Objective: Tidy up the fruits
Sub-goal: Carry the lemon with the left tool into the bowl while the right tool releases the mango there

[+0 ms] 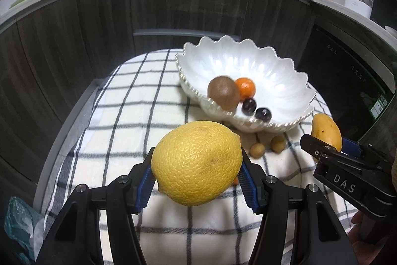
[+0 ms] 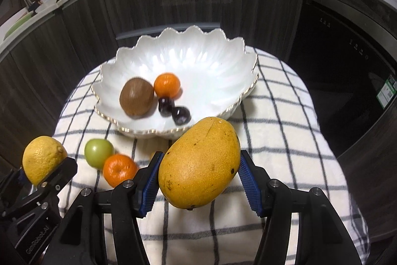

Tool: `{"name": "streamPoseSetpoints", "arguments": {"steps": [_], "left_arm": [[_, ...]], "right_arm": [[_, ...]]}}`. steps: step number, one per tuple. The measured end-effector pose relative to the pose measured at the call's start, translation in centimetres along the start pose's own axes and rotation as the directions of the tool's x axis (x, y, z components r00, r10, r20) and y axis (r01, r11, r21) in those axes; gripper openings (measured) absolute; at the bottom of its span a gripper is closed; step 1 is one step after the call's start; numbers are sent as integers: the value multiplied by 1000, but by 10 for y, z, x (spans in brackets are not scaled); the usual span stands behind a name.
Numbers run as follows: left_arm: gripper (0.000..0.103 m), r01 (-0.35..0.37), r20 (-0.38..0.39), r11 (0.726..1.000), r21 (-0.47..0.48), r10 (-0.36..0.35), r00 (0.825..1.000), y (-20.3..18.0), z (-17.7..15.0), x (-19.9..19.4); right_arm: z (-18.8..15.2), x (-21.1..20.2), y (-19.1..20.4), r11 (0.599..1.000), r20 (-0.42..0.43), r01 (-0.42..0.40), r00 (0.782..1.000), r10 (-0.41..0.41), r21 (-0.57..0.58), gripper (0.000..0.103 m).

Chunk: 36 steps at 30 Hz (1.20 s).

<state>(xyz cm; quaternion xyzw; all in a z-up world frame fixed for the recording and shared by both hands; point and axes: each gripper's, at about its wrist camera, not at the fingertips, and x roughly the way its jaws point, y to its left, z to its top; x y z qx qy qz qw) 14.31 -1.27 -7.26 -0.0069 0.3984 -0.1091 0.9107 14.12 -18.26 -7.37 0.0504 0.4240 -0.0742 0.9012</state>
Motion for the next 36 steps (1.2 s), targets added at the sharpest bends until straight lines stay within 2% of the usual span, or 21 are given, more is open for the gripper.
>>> {"name": "streamPoseSetpoints", "arguments": {"steps": [10,16,36], "left_arm": [[59,19,60,999,38,-21,998,-18,49,7],[59,41,61,998,52,-44,997,-24,76,27],[59,48,10,993,112,-49,999,-29,130,107]], "right_arm": [[38,0,-8,1000,60,2,998,-1,-23,60],[65,12,-11,999,67,8,998,-6,-34,60],[100,83,-9,999,-65,35,997,-34,3,60]]}}
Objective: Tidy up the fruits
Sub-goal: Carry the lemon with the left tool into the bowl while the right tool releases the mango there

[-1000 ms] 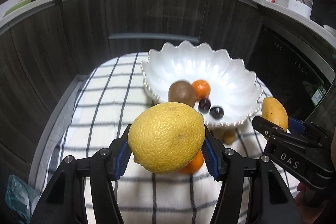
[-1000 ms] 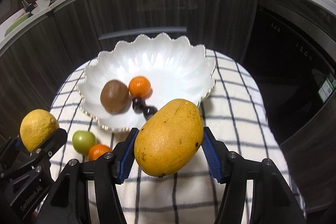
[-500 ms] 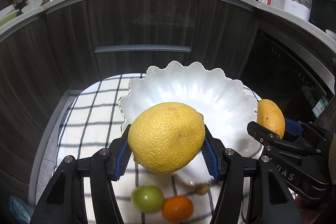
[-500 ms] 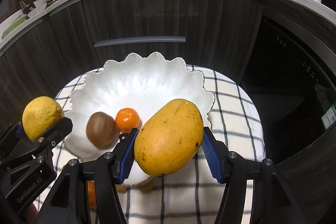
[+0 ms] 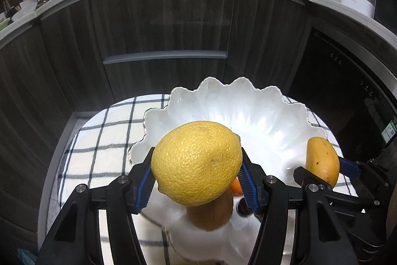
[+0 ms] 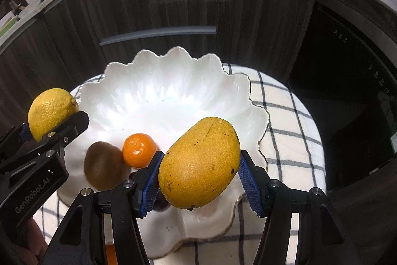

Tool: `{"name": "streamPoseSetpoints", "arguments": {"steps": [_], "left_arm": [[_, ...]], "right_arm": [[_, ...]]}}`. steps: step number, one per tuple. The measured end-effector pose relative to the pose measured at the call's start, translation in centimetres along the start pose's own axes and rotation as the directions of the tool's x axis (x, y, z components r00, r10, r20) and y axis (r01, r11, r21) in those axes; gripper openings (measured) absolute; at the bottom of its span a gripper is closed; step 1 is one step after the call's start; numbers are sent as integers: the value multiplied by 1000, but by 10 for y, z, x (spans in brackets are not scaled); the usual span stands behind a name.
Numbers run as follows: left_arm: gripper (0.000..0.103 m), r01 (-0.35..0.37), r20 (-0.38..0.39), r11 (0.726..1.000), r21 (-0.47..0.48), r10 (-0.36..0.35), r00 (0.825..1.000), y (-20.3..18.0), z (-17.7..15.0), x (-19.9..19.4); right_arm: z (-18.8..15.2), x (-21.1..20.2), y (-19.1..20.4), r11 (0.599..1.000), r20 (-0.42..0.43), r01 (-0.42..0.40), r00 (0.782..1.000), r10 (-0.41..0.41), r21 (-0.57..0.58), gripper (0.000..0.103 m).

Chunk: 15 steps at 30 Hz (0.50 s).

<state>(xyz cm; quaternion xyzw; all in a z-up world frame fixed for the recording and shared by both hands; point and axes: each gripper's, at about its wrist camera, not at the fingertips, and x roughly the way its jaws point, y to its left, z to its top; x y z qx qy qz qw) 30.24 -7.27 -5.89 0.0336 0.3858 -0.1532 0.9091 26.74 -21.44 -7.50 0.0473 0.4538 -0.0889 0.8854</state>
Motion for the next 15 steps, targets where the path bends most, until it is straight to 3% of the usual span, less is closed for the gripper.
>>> {"name": "streamPoseSetpoints", "arguments": {"steps": [12,15], "left_arm": [[60,5,-108,999,-36,-9,994,2,5,34],[68,-5,-98,999,-41,1,995,4,4,31]], "right_arm": [[10,27,-6,1000,-55,-1,998,2,20,60],[12,27,-5,1000,-52,-1,999,2,14,61]]}}
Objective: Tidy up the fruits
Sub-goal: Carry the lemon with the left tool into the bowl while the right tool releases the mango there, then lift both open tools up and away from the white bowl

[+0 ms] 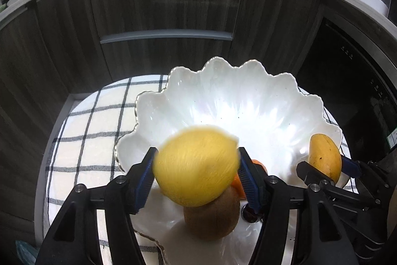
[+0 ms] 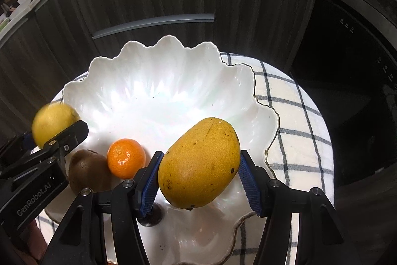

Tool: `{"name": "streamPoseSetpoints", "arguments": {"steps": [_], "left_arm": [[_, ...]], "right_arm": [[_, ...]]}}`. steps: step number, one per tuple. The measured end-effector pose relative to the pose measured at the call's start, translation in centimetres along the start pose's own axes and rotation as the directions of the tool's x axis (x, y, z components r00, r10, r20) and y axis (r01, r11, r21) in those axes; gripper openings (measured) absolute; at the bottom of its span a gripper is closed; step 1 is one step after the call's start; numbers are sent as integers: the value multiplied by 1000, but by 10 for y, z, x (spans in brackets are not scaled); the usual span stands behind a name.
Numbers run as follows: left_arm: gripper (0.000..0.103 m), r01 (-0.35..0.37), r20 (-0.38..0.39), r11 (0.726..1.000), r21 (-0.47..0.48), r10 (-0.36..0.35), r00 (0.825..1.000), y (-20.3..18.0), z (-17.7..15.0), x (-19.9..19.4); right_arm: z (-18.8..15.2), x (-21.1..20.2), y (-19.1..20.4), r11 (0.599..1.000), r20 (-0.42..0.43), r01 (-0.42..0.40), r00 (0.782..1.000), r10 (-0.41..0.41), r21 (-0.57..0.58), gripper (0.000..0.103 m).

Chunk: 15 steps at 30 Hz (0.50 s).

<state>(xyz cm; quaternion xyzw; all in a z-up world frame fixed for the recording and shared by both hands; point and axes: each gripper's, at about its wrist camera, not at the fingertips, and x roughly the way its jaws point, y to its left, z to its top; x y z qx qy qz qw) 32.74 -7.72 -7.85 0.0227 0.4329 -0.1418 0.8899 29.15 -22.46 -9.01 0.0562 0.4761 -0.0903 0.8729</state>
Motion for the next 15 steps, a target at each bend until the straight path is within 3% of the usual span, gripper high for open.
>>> {"name": "streamPoseSetpoints", "arguments": {"steps": [2,3,4,9,15], "left_arm": [[82,-17,19,1000,3,17,1000,0,1,-5],[82,-22,26,1000,3,22,999,1,3,-7],[83,-28,31,1000,4,27,999,1,4,-10],[85,-75,67,997,22,74,995,1,8,-28],[90,-111,130,993,36,105,986,1,5,-61]], "right_arm": [[2,-6,1,1000,27,14,1000,-13,-6,66],[3,-8,1,1000,39,22,999,-22,-7,76],[4,-13,1,999,56,34,998,-34,-3,78],[7,-34,-3,997,110,74,991,-77,25,84],[4,-67,-5,997,171,71,982,-78,44,84]]}}
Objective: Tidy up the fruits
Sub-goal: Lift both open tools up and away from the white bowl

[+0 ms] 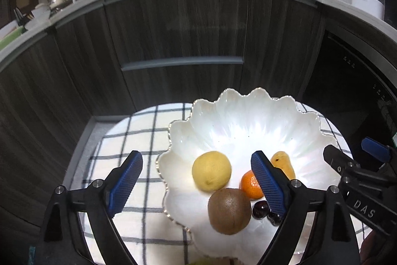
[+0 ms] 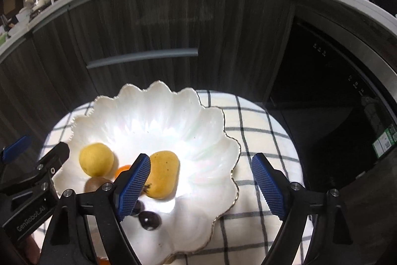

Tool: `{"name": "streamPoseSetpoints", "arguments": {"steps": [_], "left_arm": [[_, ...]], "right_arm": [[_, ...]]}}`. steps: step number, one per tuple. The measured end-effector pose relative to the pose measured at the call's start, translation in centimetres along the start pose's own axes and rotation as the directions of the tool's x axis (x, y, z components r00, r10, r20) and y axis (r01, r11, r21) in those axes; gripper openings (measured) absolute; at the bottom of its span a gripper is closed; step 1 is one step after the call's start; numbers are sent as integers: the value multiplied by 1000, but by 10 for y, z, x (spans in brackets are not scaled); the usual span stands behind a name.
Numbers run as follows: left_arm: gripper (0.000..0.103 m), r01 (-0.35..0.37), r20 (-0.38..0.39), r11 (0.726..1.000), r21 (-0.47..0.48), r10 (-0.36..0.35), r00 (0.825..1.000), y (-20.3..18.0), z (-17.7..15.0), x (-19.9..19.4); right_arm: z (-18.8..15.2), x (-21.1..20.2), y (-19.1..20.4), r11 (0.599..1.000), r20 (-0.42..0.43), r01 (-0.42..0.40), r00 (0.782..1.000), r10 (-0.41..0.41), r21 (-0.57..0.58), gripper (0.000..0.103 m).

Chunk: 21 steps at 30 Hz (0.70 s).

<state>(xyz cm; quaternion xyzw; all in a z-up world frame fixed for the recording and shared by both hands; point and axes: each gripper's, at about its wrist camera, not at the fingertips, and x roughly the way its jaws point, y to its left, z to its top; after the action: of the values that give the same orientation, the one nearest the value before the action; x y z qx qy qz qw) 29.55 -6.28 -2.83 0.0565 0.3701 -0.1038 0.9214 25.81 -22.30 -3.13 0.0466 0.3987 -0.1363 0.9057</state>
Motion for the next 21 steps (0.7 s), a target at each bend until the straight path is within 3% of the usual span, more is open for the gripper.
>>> {"name": "streamPoseSetpoints", "arguments": {"steps": [13,21], "left_arm": [[94,-69,76,997,-15,70,995,16,-19,-73],[94,-65,58,997,-49,68,996,13,-50,-86]], "right_arm": [[-17,-56,9,998,56,-53,997,54,-31,84],[-37,-68,4,998,52,-58,997,59,-34,84]]}}
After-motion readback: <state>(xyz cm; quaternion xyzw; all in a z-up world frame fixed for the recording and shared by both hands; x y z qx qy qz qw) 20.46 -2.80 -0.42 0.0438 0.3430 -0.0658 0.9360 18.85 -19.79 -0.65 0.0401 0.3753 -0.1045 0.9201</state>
